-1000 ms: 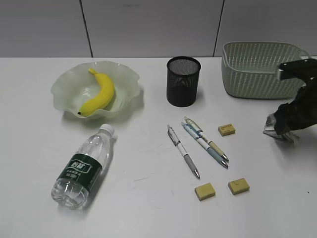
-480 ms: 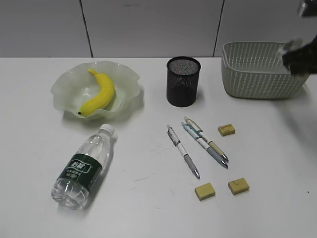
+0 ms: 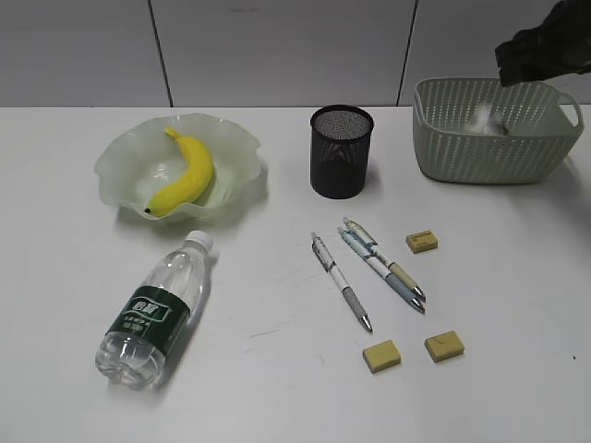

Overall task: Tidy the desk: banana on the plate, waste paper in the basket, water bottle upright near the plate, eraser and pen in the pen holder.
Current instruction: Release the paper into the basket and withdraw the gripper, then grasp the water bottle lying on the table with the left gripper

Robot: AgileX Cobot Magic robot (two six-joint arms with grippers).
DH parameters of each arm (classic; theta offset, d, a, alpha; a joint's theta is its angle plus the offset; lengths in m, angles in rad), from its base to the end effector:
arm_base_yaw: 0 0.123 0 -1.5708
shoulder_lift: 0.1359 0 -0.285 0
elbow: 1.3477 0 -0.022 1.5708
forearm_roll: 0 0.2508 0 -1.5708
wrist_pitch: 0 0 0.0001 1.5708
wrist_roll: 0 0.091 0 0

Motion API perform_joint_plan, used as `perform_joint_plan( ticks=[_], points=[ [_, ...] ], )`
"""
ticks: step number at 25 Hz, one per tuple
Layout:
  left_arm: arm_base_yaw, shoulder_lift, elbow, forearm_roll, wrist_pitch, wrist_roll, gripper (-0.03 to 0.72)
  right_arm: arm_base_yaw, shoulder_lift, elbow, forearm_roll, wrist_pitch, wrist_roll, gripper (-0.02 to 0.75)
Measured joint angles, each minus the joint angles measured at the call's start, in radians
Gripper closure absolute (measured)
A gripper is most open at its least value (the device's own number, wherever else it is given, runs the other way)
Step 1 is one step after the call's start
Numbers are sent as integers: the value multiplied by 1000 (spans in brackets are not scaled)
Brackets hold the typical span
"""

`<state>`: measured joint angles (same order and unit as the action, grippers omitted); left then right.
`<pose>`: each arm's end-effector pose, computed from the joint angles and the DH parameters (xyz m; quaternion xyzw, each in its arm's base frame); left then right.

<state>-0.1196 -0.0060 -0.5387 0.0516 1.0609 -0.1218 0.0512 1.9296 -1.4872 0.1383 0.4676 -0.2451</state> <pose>-0.0100 0.0053 0.2880 -0.0025 0.8411 -0.0395 0.5394 0.4392 0.0282 0.2408 -0.0915 0.9253 0.0160 0.3677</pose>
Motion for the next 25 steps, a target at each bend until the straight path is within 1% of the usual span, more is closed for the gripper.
perform_joint_plan(
  ticks=[2,4,6,8,10,13,16,18,21,22,25],
  points=[
    [0,0,0,0,0,0,448,0,-29,-3,-12,37,6,265],
    [0,0,0,0,0,0,455,0,-95,21,-39,75,32,237],
    [0,0,0,0,0,0,458,0,-206,99,-49,87,50,244],
    [0,0,0,0,0,0,458,2,-364,233,-51,90,63,262],
    [0,0,0,0,0,0,458,16,-573,408,-51,117,68,278],
    [0,0,0,0,0,0,458,47,-882,659,-45,218,92,286],
    [0,0,0,-10,0,0,458,58,-1192,829,-43,341,141,286],
    [0,0,0,-27,0,0,458,58,-1369,908,-44,431,158,289],
    [0,11,0,-42,-3,2,459,58,-1586,961,-50,534,159,293],
    [0,32,0,-45,-5,22,459,58,-1651,968,-51,550,159,294],
    [0,154,-1,-129,-10,122,459,58,-1793,970,-51,558,159,311]
  ],
)
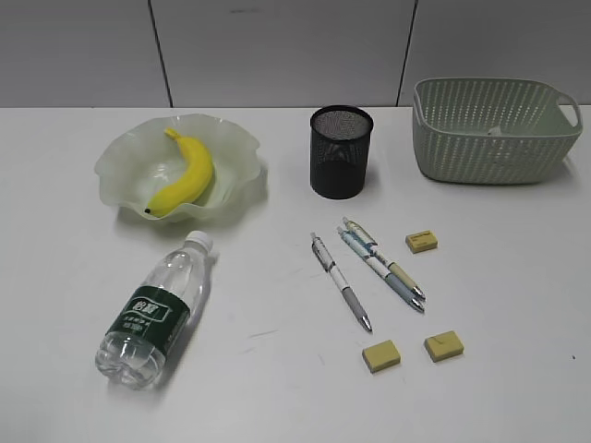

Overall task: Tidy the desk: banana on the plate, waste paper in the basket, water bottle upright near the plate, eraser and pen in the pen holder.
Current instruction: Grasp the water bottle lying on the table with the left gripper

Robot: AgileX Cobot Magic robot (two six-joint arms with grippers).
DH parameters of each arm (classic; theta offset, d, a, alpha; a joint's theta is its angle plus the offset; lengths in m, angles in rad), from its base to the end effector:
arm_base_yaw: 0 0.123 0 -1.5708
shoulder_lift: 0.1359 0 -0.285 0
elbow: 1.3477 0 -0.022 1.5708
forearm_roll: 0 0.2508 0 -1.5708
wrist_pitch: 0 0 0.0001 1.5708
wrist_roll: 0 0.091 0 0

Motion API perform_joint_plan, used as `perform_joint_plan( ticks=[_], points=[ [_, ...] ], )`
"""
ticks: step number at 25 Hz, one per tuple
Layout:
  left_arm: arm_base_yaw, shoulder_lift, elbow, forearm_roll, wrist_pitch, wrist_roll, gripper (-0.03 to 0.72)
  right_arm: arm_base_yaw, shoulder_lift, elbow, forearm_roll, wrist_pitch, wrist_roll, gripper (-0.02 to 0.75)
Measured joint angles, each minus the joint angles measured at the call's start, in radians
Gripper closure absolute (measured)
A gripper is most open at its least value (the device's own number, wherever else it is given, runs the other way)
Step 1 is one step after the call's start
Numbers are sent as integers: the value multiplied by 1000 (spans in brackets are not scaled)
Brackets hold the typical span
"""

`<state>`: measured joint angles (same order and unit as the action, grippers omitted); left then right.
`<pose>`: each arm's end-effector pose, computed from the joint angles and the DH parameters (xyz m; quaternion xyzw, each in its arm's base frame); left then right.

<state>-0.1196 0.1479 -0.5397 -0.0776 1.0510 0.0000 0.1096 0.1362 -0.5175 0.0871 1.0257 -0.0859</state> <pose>0.0143 -0.0079 0.2888 0.0516 0.8757 -0.0673 0.4754 0.0155 0.0085 0.2845 -0.0836 0.8695 0.0492 0.4844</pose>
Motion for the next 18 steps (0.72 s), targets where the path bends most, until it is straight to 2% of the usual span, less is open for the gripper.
perform_joint_plan(
  ticks=[3,5,8,11,13,15,16,18],
  points=[
    [-10,171,-14,-99,-60,48,449,0,-84,2,0,3,2,321],
    [-13,311,-21,-173,-141,129,416,0,-112,5,0,4,8,332],
    [-13,541,-49,-300,-235,290,304,0,-117,6,0,5,13,353],
    [-33,814,-110,-371,-281,346,197,0,-118,6,-1,5,14,367],
    [-83,972,-166,-376,-293,355,174,0,-118,6,-3,5,15,372],
    [-172,1109,-237,-354,-323,338,166,0,-118,6,-3,5,15,374],
    [-216,1179,-268,-317,-346,305,165,0,-118,6,-3,5,15,375],
    [-316,1299,-347,-199,-377,163,162,0,-118,6,-3,5,15,376]
  ],
)
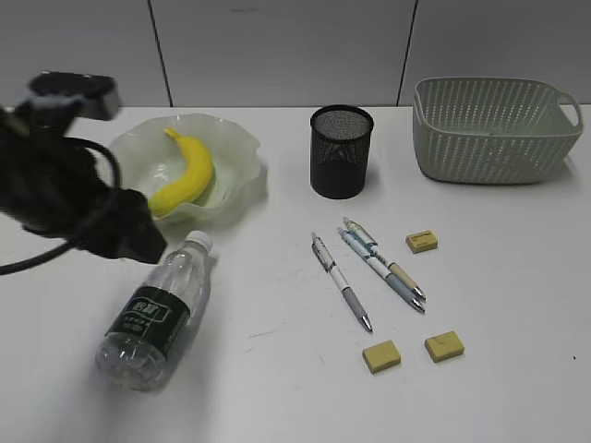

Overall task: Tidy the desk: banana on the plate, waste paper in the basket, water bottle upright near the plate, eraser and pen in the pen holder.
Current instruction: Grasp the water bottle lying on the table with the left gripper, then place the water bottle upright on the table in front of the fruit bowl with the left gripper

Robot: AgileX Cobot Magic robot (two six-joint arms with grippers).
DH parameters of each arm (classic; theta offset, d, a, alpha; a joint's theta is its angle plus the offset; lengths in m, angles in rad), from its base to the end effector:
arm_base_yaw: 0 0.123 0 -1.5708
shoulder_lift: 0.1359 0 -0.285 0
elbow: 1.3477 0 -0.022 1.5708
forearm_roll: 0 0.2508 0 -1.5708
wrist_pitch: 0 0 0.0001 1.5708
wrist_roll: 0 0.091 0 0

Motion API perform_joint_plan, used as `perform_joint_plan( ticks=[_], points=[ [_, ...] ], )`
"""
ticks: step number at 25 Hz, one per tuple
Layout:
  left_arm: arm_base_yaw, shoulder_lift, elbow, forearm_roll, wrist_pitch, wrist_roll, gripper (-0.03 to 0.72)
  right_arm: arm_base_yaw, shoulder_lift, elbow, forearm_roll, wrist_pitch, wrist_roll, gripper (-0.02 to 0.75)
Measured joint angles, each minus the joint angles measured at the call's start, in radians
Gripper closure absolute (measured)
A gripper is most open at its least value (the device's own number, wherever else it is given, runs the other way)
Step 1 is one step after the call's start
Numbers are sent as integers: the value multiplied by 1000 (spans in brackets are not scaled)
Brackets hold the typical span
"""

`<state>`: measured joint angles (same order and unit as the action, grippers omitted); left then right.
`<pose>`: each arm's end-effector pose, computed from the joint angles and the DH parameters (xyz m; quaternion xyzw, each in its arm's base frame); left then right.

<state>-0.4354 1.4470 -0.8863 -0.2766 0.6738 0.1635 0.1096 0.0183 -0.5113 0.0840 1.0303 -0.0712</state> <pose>0.2428 -0.1301 0.2321 0.2023 0.9510 -0.1340 0.1918 -0.0029 0.0063 0.2832 -0.0772 0.8428 0.0522 0.5301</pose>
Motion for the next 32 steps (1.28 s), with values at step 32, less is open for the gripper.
perform_joint_plan(
  ticks=[32],
  points=[
    [-109,-40,438,316,-1227,-293,317,0,0,0,-1,0,0,396]
  ],
)
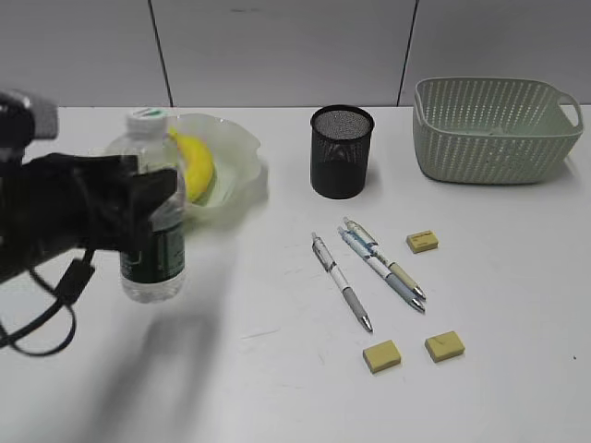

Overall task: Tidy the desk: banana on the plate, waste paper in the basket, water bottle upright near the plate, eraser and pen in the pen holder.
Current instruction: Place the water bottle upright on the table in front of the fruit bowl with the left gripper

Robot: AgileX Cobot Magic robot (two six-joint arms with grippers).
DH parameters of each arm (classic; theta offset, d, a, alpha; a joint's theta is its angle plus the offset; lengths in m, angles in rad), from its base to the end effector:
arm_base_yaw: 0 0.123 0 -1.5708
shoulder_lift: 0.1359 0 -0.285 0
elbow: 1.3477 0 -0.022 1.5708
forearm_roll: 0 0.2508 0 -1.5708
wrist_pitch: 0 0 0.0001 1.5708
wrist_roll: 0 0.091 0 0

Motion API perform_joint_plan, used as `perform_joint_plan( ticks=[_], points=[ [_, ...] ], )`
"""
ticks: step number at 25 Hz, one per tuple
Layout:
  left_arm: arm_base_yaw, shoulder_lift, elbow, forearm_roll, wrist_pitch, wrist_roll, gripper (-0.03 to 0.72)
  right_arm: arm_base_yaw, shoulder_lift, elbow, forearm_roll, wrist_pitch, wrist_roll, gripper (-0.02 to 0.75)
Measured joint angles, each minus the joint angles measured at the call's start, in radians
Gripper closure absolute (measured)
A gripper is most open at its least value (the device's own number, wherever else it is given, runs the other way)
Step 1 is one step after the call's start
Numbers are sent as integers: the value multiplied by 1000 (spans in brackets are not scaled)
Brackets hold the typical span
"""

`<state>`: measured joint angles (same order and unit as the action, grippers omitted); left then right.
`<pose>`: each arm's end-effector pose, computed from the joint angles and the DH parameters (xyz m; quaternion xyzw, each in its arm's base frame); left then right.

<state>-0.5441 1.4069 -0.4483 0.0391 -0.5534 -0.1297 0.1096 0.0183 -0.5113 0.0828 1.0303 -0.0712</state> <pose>0.2187 -0.1345 0.2016 0.1857 0.7887 -0.1924 0.5536 -0.0029 0.0062 0.2832 -0.0772 0.8428 0.0516 0.5301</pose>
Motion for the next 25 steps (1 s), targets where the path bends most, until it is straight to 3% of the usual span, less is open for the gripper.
perform_joint_plan(
  ticks=[4,9,21,25],
  points=[
    [36,102,163,-7,-353,79,318,0,0,0,0,1,0,397],
    [41,283,183,-7,-580,88,318,0,0,0,0,1,1,400],
    [41,340,249,2,-692,88,313,0,0,0,0,1,1,408],
    [41,313,275,18,-683,90,211,0,0,0,0,1,1,408]
  ],
)
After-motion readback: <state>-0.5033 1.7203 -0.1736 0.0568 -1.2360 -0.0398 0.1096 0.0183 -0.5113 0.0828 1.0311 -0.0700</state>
